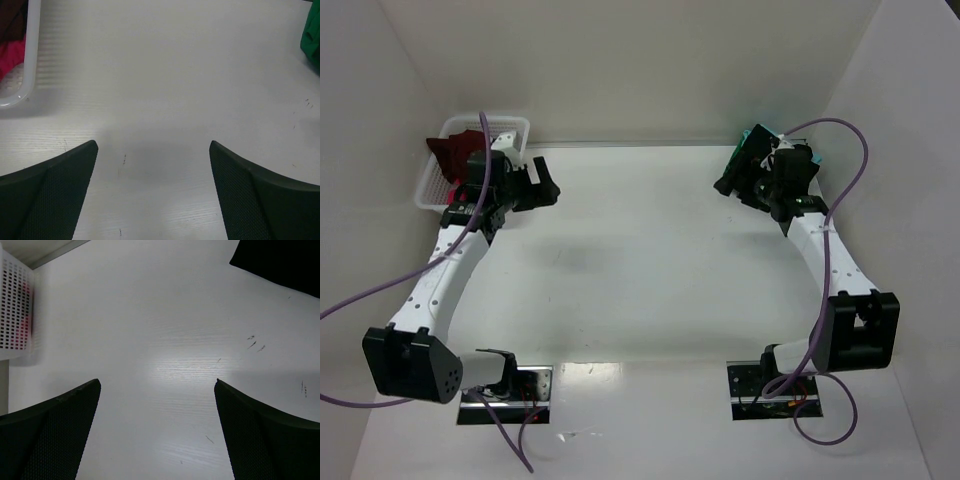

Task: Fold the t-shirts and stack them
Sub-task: Grab crumpled tshirt from bin with the left arm

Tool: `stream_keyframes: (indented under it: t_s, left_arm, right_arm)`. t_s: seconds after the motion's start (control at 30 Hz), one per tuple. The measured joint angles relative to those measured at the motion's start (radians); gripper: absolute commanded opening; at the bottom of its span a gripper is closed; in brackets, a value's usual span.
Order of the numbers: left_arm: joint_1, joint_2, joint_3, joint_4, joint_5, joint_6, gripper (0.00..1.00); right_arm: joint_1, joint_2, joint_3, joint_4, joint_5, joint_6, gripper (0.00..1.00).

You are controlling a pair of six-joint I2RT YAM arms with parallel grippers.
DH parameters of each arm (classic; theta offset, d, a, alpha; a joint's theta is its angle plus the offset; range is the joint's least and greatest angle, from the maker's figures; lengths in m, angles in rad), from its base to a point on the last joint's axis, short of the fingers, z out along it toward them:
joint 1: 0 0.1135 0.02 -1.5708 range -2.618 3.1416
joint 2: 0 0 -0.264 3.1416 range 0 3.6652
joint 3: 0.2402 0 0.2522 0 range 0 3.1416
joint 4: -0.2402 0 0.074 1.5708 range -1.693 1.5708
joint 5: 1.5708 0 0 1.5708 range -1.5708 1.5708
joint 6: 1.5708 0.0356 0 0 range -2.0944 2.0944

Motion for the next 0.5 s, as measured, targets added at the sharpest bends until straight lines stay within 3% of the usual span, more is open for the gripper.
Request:
stream_keyframes:
  t_s: [0.23,0.37,0.5]
  left_arm:
    - [0.0,0.065,0.175,-0.073,-0.093,-0.004,1.0]
    - [0.005,0.156,0.318,-0.084,-0.187,-0.029,1.0]
    - [0.09,0.337,0.505,-0.112,-0.259,-0.07,1.0]
  right_arm:
    - [0.0,0.0,0.007,0.017,-0.015,0.009,1.0]
    - [0.001,-0.001,0.008,0.041,-0.055,0.021,1.0]
    - [0.001,-0.008,0.008,0.06,-0.07,0.023,1.0]
